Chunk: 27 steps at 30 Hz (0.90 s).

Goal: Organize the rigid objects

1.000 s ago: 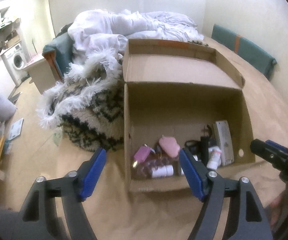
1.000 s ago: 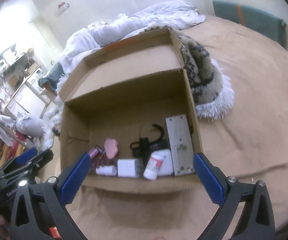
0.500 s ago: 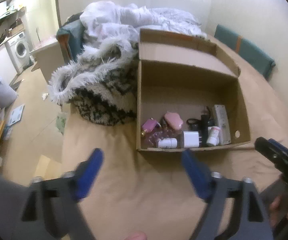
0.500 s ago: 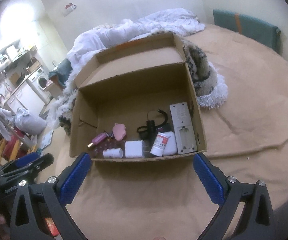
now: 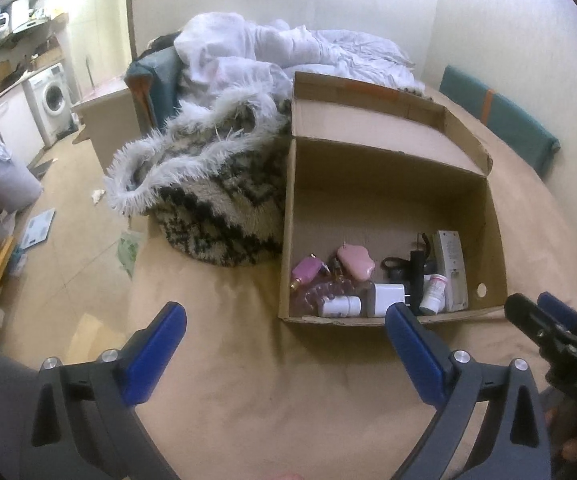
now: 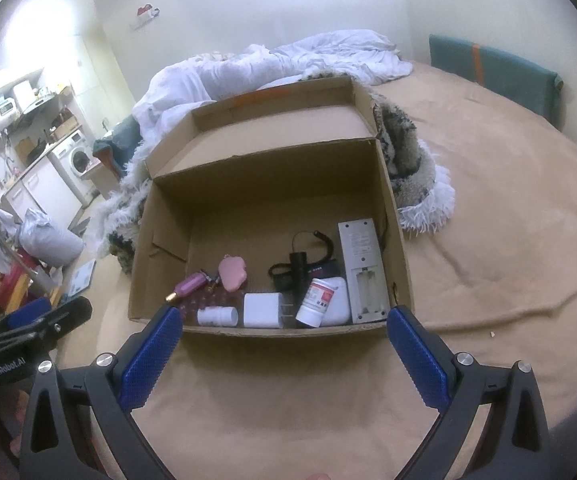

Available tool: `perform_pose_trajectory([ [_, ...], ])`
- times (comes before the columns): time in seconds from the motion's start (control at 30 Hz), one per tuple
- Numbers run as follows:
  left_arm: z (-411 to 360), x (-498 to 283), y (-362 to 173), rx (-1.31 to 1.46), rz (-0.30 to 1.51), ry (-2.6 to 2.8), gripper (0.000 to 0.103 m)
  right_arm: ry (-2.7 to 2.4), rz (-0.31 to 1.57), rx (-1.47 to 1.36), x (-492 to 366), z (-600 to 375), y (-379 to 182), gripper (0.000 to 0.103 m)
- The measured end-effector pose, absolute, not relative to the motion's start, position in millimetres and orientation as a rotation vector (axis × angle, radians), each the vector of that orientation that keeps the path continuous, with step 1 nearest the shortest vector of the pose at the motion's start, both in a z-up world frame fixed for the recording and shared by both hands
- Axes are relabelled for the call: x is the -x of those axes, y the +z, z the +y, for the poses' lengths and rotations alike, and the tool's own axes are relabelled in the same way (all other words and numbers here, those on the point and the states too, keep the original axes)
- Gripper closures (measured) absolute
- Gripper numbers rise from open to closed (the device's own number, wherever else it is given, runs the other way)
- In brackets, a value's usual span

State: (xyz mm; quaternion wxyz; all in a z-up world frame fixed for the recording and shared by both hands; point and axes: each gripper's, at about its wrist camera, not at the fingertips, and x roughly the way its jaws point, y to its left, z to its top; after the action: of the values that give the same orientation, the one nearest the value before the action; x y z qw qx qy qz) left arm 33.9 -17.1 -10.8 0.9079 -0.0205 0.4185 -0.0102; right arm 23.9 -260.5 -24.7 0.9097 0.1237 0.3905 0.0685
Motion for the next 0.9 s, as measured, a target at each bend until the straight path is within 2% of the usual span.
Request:
perform_pose_trajectory([
  [0.9, -19.2, -31.3, -11.9, 0.026, 0.863, -0.027, 0.003, 0.141, 0.809, -0.252, -25.0, -260.1, -25.6, 0.000],
])
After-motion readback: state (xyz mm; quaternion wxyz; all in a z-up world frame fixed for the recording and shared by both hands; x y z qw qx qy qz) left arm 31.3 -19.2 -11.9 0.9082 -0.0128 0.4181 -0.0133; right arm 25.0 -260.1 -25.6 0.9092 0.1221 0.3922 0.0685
